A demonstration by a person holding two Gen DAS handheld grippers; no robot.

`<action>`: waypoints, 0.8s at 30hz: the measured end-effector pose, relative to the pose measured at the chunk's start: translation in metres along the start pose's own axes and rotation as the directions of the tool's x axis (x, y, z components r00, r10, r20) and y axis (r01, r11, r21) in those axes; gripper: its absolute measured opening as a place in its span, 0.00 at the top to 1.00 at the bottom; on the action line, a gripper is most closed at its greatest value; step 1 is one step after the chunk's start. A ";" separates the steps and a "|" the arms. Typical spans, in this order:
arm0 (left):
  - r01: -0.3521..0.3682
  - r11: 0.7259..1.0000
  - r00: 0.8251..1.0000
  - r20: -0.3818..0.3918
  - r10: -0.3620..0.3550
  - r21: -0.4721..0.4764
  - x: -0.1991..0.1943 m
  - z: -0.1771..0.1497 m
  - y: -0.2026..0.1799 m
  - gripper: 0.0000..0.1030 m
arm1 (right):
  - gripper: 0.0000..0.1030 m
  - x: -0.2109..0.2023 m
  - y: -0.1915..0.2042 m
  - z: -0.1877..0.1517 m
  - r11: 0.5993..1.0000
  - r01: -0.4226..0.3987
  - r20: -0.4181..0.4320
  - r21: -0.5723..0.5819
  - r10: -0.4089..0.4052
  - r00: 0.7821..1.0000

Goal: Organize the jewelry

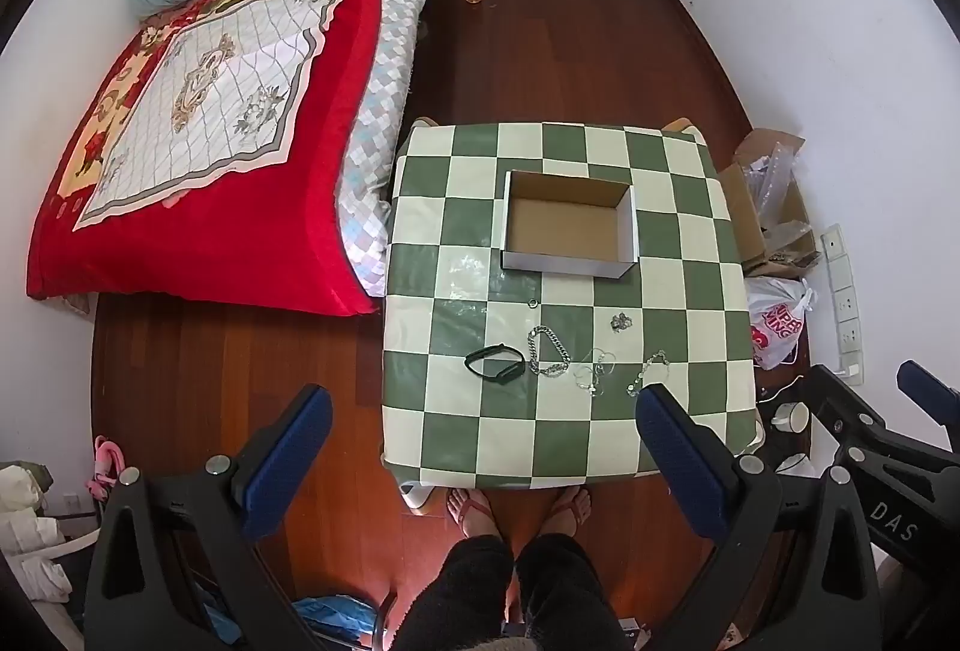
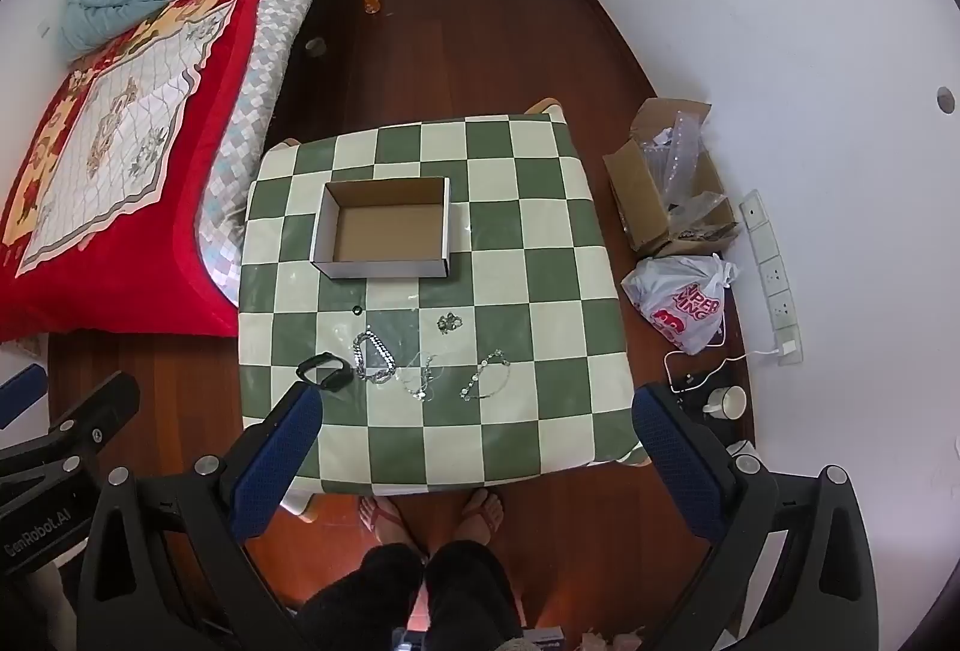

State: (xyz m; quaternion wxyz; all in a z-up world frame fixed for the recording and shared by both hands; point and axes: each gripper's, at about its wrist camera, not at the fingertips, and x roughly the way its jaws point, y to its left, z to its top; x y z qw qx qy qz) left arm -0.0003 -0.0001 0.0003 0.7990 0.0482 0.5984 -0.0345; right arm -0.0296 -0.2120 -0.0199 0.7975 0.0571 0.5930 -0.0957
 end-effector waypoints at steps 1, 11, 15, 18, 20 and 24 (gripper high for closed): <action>0.000 1.000 1.000 0.001 0.000 0.000 0.000 0.000 0.000 0.00 | 0.00 0.000 0.000 0.000 1.000 0.001 -0.001 -0.002 -0.001 1.000; -0.004 1.000 1.000 0.000 0.004 -0.001 0.000 0.000 0.000 0.00 | 0.00 -0.002 -0.002 -0.004 1.000 0.000 0.007 -0.002 0.000 1.000; 0.000 1.000 1.000 0.002 0.000 0.001 -0.004 0.002 -0.001 0.00 | 0.00 -0.005 -0.004 -0.003 1.000 -0.003 0.007 0.002 0.003 1.000; -0.001 1.000 1.000 0.002 0.001 0.002 -0.004 0.003 -0.001 0.00 | 0.00 -0.006 -0.004 -0.002 1.000 -0.002 0.008 0.003 0.002 1.000; -0.002 1.000 1.000 0.004 0.002 0.003 -0.006 0.005 -0.004 0.00 | 0.00 -0.007 -0.005 -0.001 1.000 -0.003 0.006 0.003 0.003 1.000; -0.008 1.000 1.000 0.014 0.008 0.012 -0.012 0.014 -0.007 0.00 | 0.00 -0.006 -0.004 -0.002 1.000 -0.002 0.011 0.003 0.002 1.000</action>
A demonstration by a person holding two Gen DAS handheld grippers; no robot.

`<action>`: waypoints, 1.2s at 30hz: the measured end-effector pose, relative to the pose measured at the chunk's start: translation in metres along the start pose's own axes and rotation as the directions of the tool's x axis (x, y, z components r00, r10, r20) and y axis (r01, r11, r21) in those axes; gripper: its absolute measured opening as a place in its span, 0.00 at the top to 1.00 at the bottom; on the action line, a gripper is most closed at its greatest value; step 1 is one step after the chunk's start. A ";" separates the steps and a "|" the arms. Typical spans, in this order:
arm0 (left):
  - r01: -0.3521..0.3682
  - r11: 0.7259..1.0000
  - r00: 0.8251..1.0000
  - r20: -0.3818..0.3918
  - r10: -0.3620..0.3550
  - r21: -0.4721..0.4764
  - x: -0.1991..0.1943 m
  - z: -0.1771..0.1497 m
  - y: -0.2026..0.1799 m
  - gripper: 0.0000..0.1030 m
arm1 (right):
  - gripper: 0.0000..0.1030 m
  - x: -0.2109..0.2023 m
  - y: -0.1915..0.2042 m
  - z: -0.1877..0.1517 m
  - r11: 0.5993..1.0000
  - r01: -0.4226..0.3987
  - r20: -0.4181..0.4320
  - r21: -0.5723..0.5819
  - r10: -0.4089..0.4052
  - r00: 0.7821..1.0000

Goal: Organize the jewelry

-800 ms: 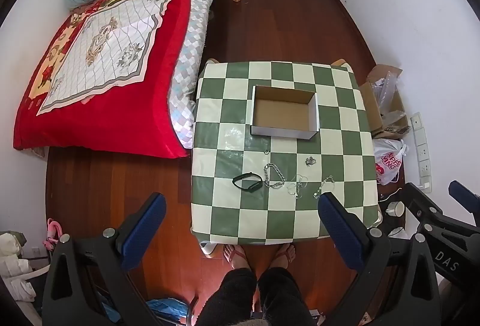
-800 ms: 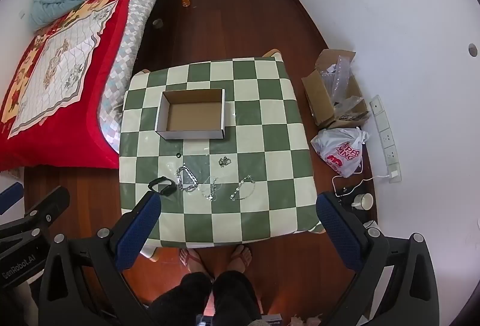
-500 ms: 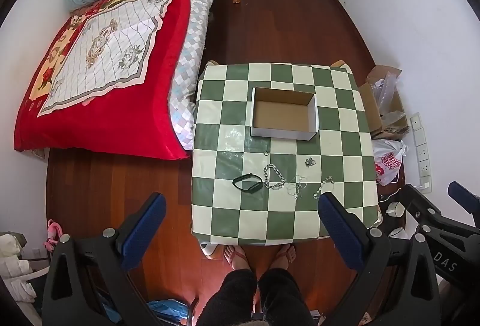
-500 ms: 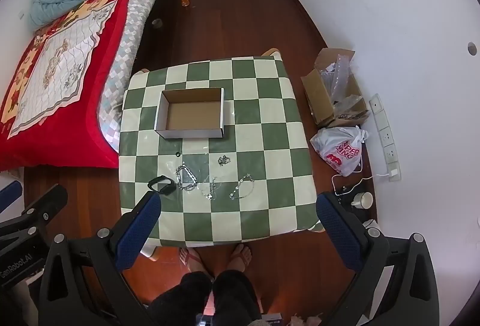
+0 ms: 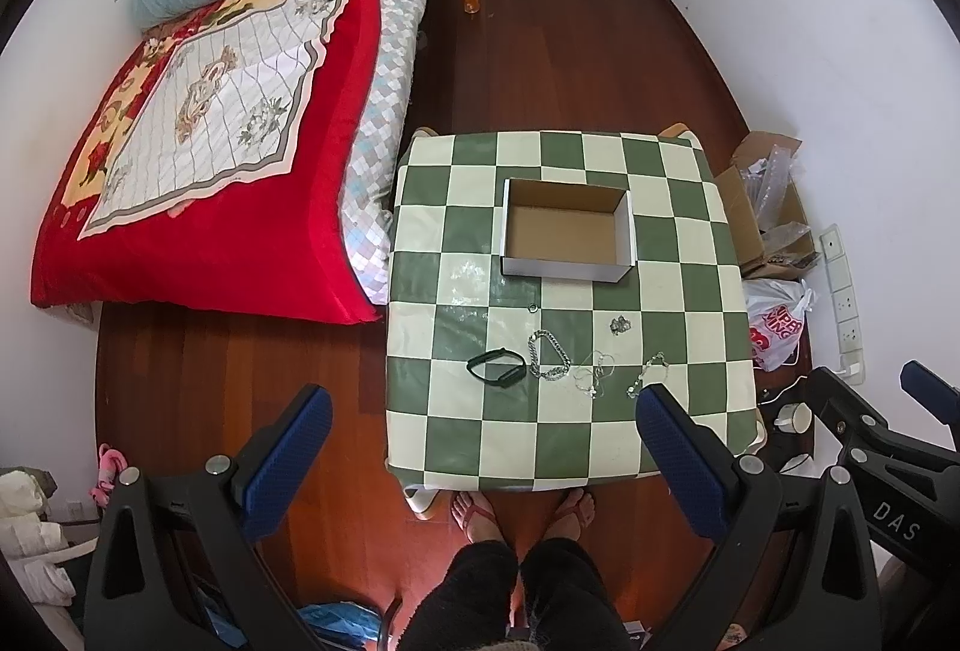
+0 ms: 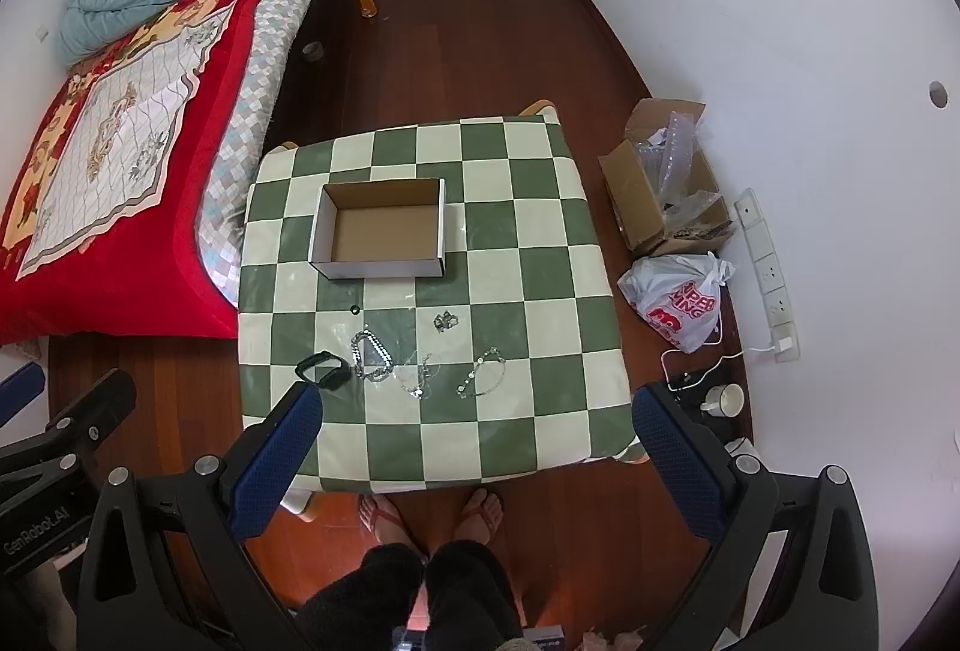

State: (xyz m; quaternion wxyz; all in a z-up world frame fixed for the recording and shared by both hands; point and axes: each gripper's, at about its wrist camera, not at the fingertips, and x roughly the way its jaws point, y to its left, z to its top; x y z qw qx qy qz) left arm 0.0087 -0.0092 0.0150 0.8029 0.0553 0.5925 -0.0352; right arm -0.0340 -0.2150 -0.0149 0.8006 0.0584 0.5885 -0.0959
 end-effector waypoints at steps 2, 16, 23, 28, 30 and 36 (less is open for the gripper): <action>0.000 1.000 1.000 0.010 0.000 0.003 -0.007 -0.008 0.000 0.00 | 0.00 -0.001 0.000 0.001 1.000 0.000 0.002 0.001 0.000 1.000; 0.001 1.000 1.000 0.026 -0.001 0.006 -0.013 -0.013 -0.002 0.00 | 0.00 -0.016 -0.011 -0.007 1.000 -0.001 0.021 0.011 0.001 1.000; 0.001 1.000 1.000 0.029 -0.001 0.007 -0.014 -0.014 -0.003 0.00 | 0.00 -0.017 -0.010 -0.009 1.000 -0.002 0.024 0.013 0.002 1.000; 0.003 1.000 0.999 0.035 -0.004 0.007 -0.016 -0.015 -0.004 0.00 | 0.00 -0.022 -0.011 -0.009 1.000 -0.004 0.030 0.012 0.004 1.000; 0.002 1.000 0.999 0.035 -0.003 0.008 -0.016 -0.014 -0.005 0.00 | 0.00 -0.023 -0.011 -0.008 1.000 -0.004 0.032 0.011 0.003 0.999; 0.003 1.000 0.999 0.035 -0.003 0.007 -0.016 -0.014 -0.004 0.00 | 0.00 -0.025 -0.012 -0.006 1.000 -0.009 0.030 0.013 0.009 1.000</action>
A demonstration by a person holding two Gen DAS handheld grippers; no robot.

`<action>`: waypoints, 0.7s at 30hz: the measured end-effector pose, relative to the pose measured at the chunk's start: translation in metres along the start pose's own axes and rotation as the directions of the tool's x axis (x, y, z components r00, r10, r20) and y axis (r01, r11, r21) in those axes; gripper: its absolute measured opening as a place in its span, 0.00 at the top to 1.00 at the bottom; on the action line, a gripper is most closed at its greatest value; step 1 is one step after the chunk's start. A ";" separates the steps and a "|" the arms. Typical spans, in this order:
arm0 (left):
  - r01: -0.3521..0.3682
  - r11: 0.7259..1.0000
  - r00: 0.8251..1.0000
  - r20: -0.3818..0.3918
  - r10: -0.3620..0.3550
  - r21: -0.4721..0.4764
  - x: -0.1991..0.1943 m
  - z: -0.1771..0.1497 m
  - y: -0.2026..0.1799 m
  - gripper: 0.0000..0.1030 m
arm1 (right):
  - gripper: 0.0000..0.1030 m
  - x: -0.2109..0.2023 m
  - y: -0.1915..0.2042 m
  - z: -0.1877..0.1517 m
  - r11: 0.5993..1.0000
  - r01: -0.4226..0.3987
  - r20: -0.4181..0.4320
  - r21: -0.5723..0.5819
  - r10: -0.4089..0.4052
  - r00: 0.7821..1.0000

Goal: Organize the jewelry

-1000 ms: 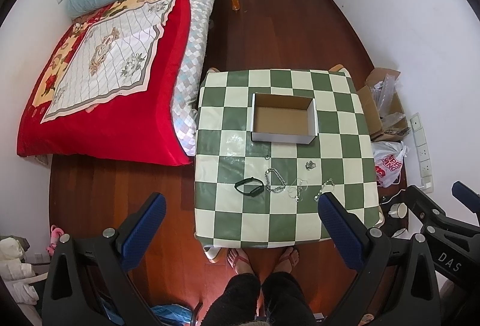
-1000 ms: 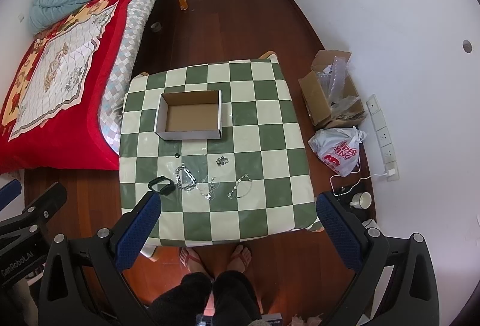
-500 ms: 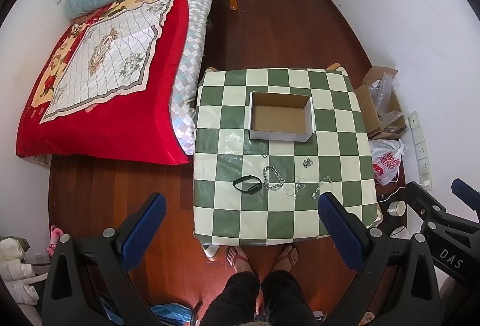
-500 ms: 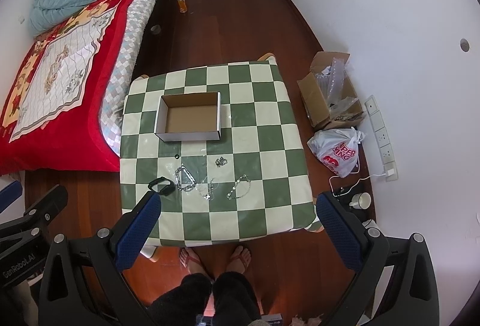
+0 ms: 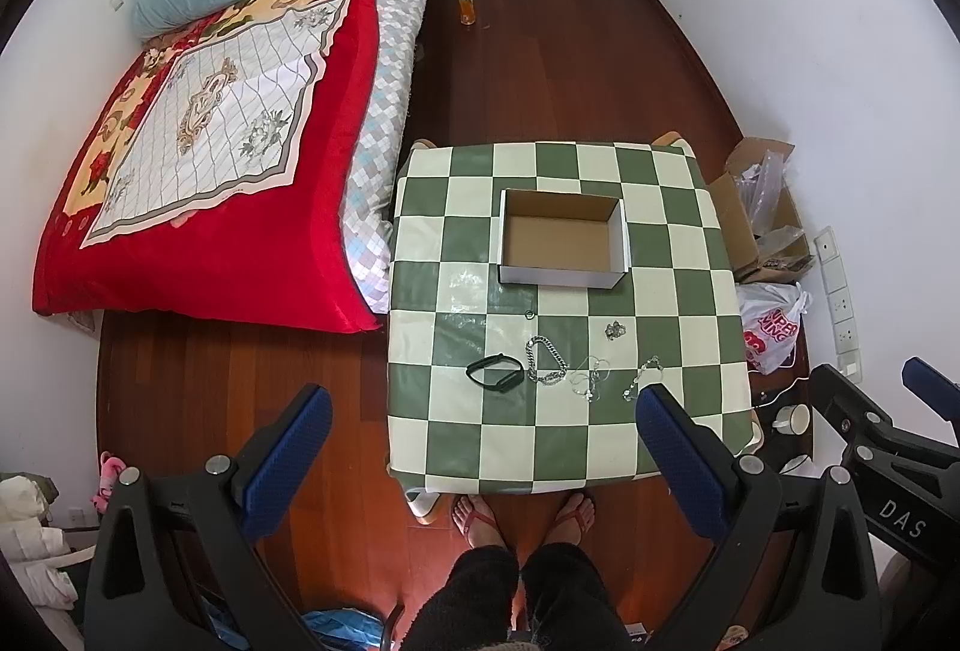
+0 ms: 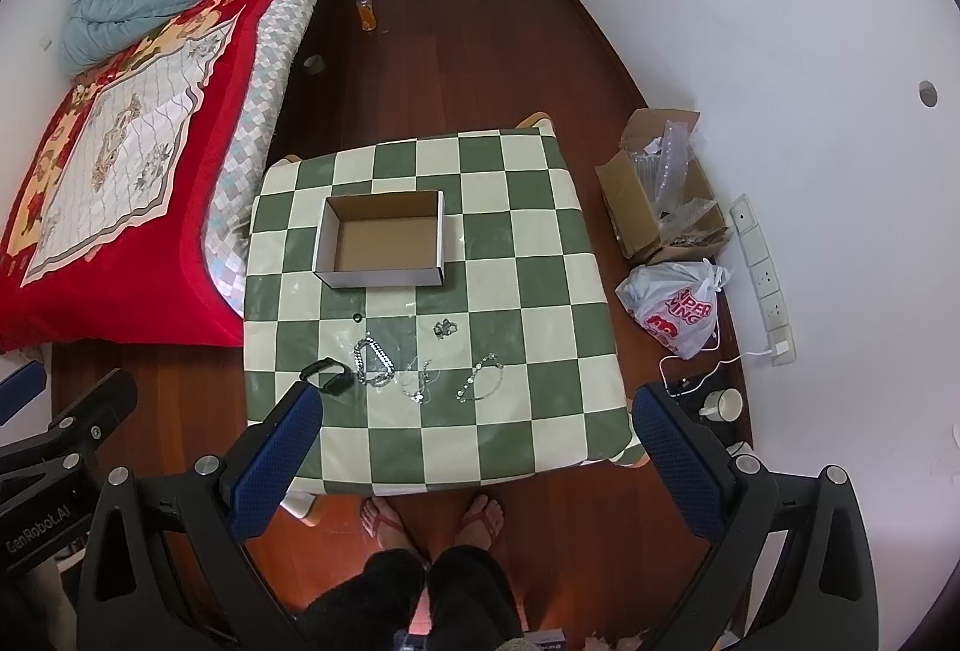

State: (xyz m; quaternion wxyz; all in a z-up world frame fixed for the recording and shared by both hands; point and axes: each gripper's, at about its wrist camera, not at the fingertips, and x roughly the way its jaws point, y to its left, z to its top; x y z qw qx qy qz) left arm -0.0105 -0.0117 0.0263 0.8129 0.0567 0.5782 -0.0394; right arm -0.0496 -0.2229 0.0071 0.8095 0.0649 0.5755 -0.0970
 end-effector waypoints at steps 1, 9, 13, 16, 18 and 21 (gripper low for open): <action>0.000 1.000 1.000 0.000 0.000 0.001 0.000 0.000 0.000 0.00 | 0.00 0.000 0.000 0.000 1.000 0.000 0.001 0.001 0.000 1.000; 0.003 1.000 1.000 -0.001 -0.003 0.001 -0.001 -0.001 0.000 0.00 | 0.00 0.000 0.001 0.000 1.000 0.001 0.001 0.001 -0.001 1.000; 0.003 1.000 1.000 0.000 -0.003 0.001 -0.002 -0.001 0.001 0.00 | 0.00 0.000 0.000 -0.001 1.000 0.001 0.001 -0.002 -0.001 1.000; 0.001 1.000 1.000 0.001 -0.001 0.001 0.000 -0.001 0.001 0.00 | 0.00 0.002 0.000 0.000 1.000 0.002 -0.001 -0.002 -0.002 1.000; 0.003 1.000 1.000 0.000 -0.003 0.000 0.000 0.000 0.002 0.00 | 0.00 0.002 0.001 0.000 1.000 0.002 0.000 -0.001 -0.002 1.000; 0.001 1.000 1.000 -0.001 -0.001 0.002 0.001 0.001 0.002 0.00 | 0.00 0.003 0.002 0.001 1.000 0.002 0.000 -0.003 -0.002 1.000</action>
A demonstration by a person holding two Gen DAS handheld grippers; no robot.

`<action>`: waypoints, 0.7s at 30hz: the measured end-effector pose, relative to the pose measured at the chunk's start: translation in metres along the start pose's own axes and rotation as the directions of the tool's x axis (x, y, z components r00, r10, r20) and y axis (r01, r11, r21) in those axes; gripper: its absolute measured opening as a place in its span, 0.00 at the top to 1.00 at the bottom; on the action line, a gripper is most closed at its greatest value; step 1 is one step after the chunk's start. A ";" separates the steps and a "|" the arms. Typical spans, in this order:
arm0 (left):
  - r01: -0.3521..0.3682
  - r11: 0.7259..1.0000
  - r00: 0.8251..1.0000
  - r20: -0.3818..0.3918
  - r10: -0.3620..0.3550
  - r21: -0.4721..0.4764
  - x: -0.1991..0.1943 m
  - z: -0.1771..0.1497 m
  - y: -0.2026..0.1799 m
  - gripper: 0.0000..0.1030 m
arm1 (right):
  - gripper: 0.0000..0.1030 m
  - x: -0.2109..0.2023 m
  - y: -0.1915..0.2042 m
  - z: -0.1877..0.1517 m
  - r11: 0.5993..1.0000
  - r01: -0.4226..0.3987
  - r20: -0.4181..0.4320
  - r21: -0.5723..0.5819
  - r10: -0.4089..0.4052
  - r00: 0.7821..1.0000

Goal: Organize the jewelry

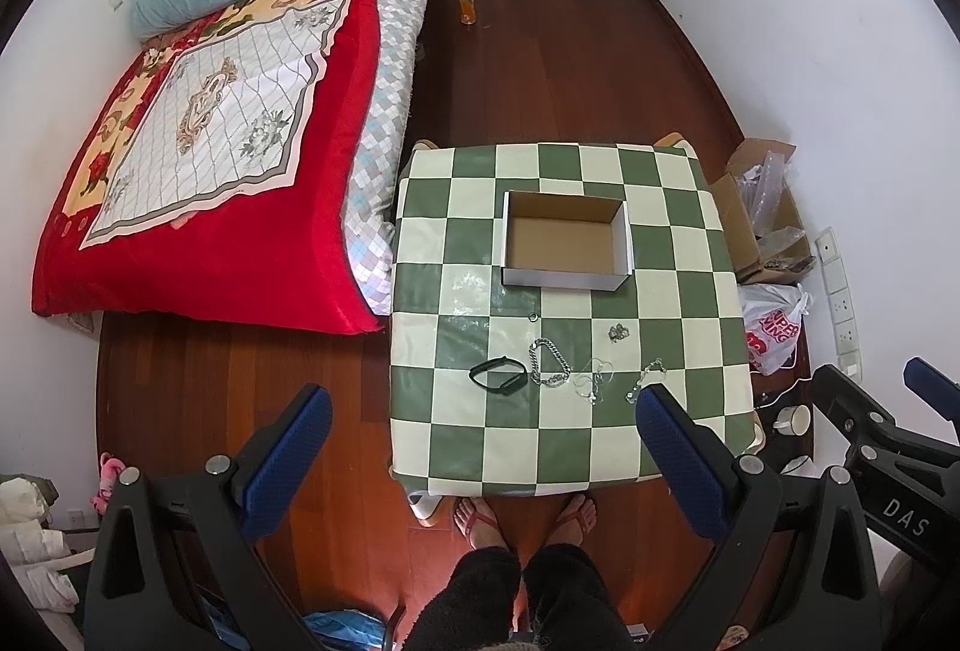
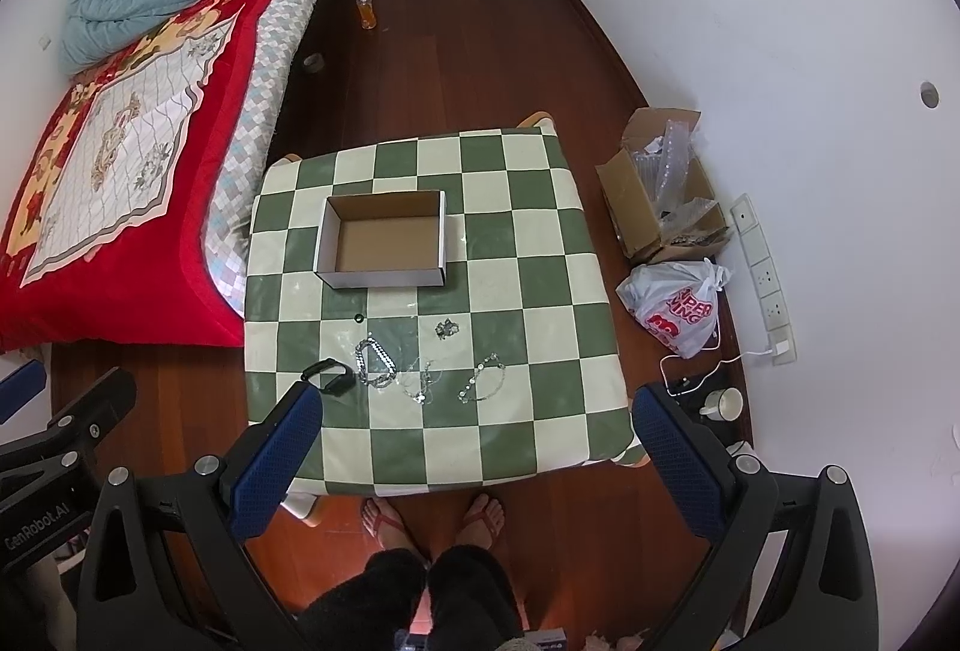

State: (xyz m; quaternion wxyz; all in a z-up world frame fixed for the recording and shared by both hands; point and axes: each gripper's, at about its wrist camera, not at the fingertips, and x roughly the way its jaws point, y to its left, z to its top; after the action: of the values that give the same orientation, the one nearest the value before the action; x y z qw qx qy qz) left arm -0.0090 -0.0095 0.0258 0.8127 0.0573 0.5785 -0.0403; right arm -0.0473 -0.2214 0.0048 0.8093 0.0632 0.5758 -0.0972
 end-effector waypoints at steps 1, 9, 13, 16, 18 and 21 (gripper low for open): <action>0.001 1.000 1.000 0.000 -0.001 -0.001 0.000 0.000 0.000 0.00 | 0.00 0.000 0.000 0.000 1.000 0.000 0.001 0.001 0.000 1.000; 0.000 1.000 1.000 0.000 0.000 -0.003 0.003 0.001 0.002 0.00 | 0.00 0.001 0.002 0.000 1.000 0.001 -0.002 0.001 -0.001 1.000; 0.000 1.000 1.000 0.001 0.000 -0.004 0.003 0.001 0.003 0.00 | 0.00 0.002 0.002 0.001 1.000 0.000 0.000 0.000 0.000 1.000; 0.001 1.000 1.000 -0.001 -0.001 -0.004 0.004 0.002 0.006 0.00 | 0.00 0.003 0.004 0.001 1.000 0.000 -0.001 0.001 0.000 1.000; 0.001 1.000 1.000 -0.003 -0.001 -0.007 0.007 0.002 0.007 0.00 | 0.00 0.002 0.004 0.001 1.000 0.003 -0.002 -0.001 -0.003 1.000; -0.002 1.000 1.000 -0.028 0.001 -0.012 0.023 0.002 0.009 0.00 | 0.00 0.012 0.009 0.002 1.000 0.007 -0.018 -0.005 -0.007 1.000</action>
State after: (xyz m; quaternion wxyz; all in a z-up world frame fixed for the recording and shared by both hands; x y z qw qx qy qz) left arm 0.0014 -0.0005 0.0048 0.8049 0.0536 0.5899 -0.0355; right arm -0.0398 -0.2139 -0.0062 0.8039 0.0603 0.5836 -0.0981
